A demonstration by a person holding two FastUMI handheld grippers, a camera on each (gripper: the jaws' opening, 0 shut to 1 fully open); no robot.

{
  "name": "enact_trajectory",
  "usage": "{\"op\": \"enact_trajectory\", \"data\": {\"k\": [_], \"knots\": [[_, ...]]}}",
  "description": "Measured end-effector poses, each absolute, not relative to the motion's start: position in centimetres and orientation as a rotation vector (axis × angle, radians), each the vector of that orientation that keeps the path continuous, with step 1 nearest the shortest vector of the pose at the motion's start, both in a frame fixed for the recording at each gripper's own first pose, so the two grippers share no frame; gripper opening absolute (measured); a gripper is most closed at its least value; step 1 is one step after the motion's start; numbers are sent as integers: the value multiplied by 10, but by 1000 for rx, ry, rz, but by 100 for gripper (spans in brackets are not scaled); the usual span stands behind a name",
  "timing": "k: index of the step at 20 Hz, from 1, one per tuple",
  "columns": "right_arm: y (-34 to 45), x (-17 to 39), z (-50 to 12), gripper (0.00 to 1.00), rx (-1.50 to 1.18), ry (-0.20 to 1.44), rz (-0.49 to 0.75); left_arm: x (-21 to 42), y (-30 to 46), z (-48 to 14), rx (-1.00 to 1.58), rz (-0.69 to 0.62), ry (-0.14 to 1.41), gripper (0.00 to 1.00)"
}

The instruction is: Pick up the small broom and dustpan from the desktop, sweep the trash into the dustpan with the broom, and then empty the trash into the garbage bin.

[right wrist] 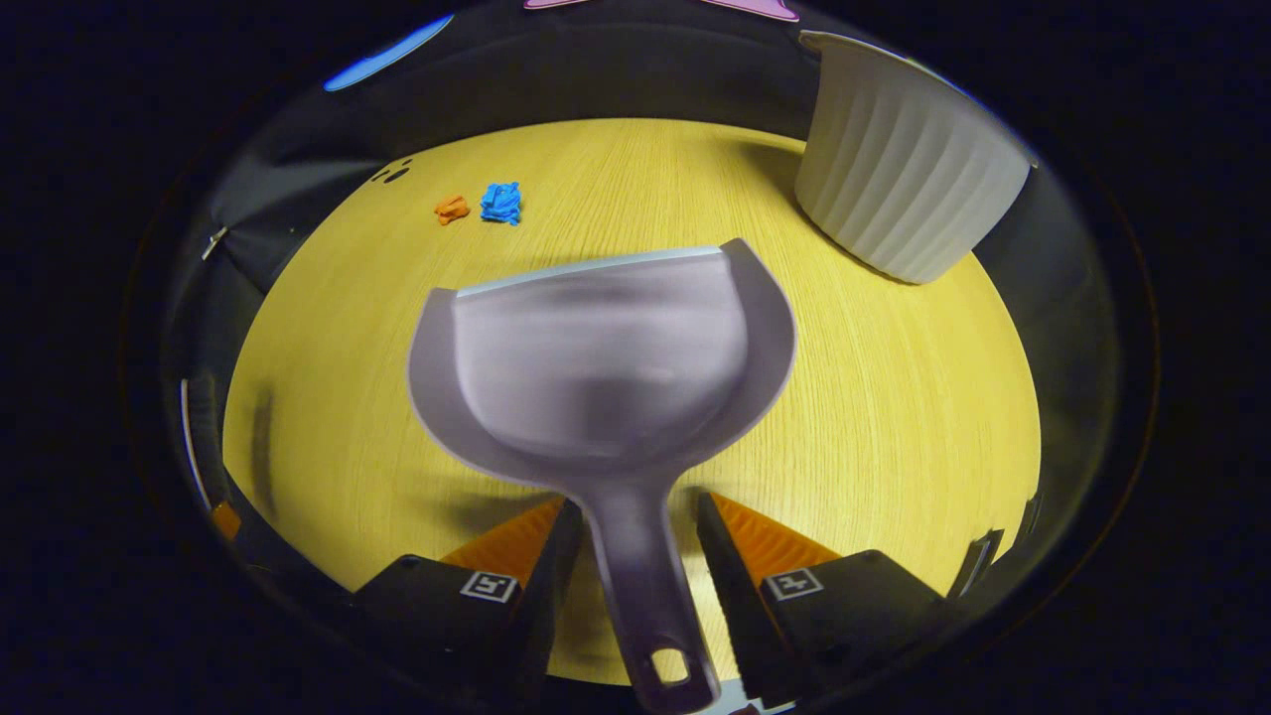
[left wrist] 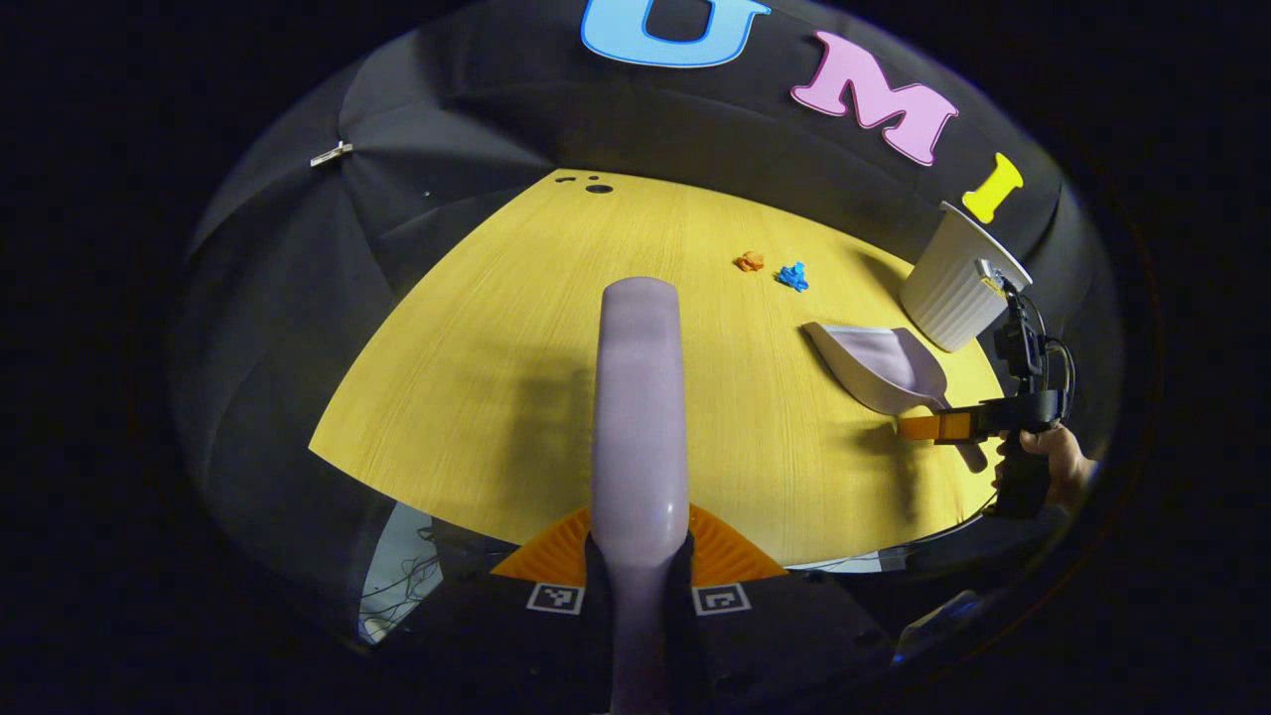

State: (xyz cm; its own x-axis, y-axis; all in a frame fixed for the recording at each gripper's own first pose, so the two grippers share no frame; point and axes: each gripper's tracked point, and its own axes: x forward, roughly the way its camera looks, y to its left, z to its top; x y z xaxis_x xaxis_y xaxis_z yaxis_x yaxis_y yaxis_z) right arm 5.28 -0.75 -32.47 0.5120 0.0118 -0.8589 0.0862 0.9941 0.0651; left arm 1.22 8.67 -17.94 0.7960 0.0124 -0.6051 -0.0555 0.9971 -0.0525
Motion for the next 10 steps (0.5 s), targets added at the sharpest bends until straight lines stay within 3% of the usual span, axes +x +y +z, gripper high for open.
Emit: {"op": "enact_trajectory", "data": {"k": [2, 4, 10], "knots": [[-7, 57, -323, 64, 114, 1039, -54, 12, 86, -183, -77, 44, 660, 24], [-6, 57, -320, 45, 115, 1046, -53, 16, 86, -187, -81, 52, 669, 25], [-3, 57, -323, 39, 64, 1049, 21, 47, 76, -190, -82, 48, 691, 25]]}}
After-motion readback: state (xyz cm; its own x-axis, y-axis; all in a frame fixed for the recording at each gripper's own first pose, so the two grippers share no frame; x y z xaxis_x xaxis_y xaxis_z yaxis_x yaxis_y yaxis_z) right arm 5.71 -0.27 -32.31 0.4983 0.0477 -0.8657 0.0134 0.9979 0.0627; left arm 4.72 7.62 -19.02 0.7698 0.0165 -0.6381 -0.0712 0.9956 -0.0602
